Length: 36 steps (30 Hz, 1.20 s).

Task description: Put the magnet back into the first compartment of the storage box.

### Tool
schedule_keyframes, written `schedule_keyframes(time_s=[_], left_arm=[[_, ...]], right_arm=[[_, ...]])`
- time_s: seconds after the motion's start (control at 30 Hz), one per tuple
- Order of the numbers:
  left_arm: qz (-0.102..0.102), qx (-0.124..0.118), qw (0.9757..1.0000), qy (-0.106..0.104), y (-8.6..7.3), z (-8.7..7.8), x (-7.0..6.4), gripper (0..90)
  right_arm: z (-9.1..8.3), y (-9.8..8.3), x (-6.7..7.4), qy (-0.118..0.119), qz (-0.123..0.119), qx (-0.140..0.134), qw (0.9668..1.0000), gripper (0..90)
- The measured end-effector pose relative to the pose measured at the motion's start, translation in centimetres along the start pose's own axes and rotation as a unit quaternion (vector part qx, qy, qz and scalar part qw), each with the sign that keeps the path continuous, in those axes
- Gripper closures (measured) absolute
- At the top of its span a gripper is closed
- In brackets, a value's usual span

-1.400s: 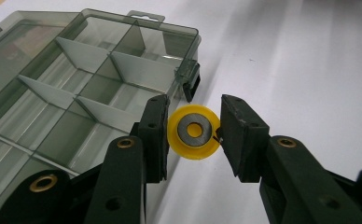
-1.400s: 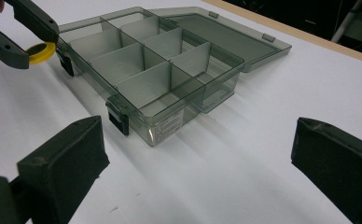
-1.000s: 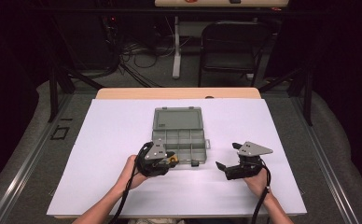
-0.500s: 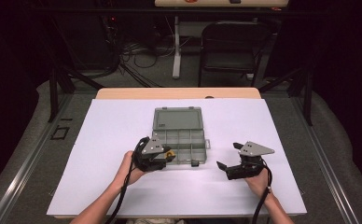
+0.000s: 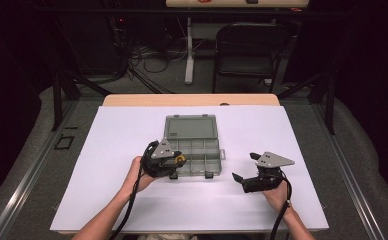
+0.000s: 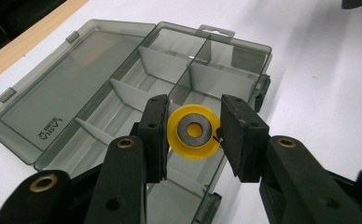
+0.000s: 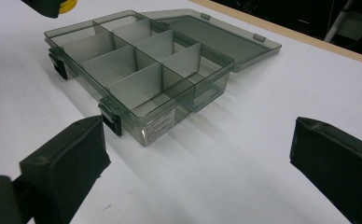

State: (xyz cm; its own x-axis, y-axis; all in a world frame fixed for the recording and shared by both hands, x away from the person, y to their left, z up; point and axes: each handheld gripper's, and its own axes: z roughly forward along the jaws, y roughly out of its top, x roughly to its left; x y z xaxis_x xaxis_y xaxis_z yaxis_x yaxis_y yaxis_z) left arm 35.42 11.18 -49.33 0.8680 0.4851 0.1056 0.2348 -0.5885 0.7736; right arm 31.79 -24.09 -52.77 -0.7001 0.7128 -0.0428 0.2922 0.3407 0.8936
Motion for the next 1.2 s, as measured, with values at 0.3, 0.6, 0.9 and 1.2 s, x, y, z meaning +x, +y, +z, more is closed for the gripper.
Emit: schedule_keyframes(time_s=[0.3,0.6,0.9,1.2], left_arm=[[-0.010,0.003,0.9999,-0.002,0.1,0.3,0.6,63.4],[-0.010,0.007,0.9999,0.001,0.2,0.8,1.2,63.4],[-0.017,0.008,0.9996,0.019,0.2,0.8,2.4,63.4],[-0.036,0.008,0.9987,0.035,-0.1,1.0,3.9,63.4]], right_arm=[[-0.2,0.0,-0.2,-0.004,0.000,-0.002,1.0000,2.8],[-0.3,-0.1,-0.2,-0.006,-0.001,-0.002,1.0000,3.0],[-0.2,-0.1,0.1,-0.006,-0.003,0.001,1.0000,2.8],[-0.3,0.0,0.2,-0.005,-0.009,-0.001,1.0000,2.0]])
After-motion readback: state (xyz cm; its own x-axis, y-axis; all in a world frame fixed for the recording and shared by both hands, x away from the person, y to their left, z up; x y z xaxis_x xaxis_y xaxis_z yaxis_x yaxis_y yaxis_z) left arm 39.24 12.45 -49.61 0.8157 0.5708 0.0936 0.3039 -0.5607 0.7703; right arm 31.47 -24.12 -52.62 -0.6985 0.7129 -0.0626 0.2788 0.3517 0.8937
